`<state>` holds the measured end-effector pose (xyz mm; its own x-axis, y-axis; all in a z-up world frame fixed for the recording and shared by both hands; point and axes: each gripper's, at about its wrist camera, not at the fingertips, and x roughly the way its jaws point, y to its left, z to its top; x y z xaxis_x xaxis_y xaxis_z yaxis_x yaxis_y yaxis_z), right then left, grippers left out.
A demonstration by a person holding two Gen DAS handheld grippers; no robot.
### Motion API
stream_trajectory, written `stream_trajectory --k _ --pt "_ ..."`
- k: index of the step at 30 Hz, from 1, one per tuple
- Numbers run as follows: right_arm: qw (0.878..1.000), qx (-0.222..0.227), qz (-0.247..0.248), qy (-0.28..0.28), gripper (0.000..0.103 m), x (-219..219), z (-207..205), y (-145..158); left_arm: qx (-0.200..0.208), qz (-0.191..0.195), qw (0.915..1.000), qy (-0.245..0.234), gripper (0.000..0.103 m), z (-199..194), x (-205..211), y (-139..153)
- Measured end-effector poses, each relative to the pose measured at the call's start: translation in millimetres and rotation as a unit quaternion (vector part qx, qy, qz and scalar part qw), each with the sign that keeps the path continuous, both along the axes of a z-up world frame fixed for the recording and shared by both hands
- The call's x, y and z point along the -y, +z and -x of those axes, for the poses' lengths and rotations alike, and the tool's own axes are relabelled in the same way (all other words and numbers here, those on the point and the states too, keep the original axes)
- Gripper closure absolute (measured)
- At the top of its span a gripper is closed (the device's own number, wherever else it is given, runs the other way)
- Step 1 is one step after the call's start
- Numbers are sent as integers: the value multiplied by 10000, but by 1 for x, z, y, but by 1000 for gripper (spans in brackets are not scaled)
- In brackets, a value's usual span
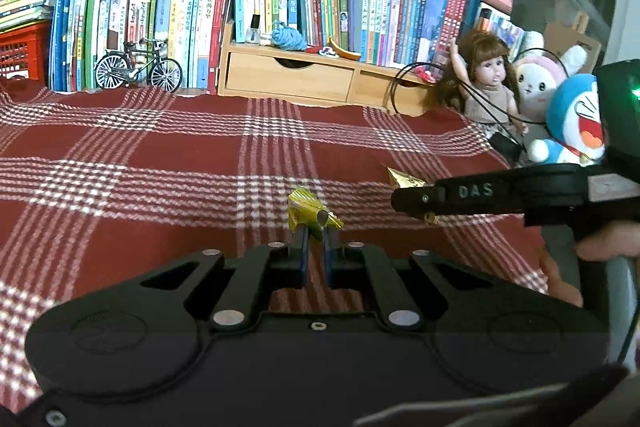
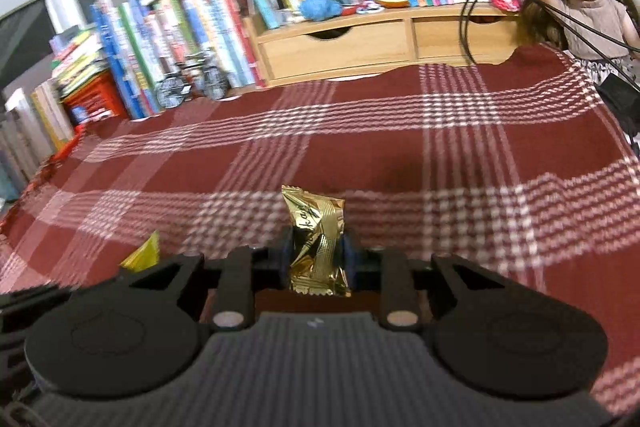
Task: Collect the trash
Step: 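Grasp a gold candy wrapper with right tool while left tool grasps another gold wrapper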
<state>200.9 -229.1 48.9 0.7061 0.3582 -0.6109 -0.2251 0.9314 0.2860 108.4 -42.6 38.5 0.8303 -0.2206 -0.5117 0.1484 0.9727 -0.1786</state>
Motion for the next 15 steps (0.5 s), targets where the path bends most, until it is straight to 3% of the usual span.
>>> stream_trajectory --k 15 --pt "9994 134 -19 308 71 -19 117 4 -52 80 9997 -216 96 104 -18 -1"
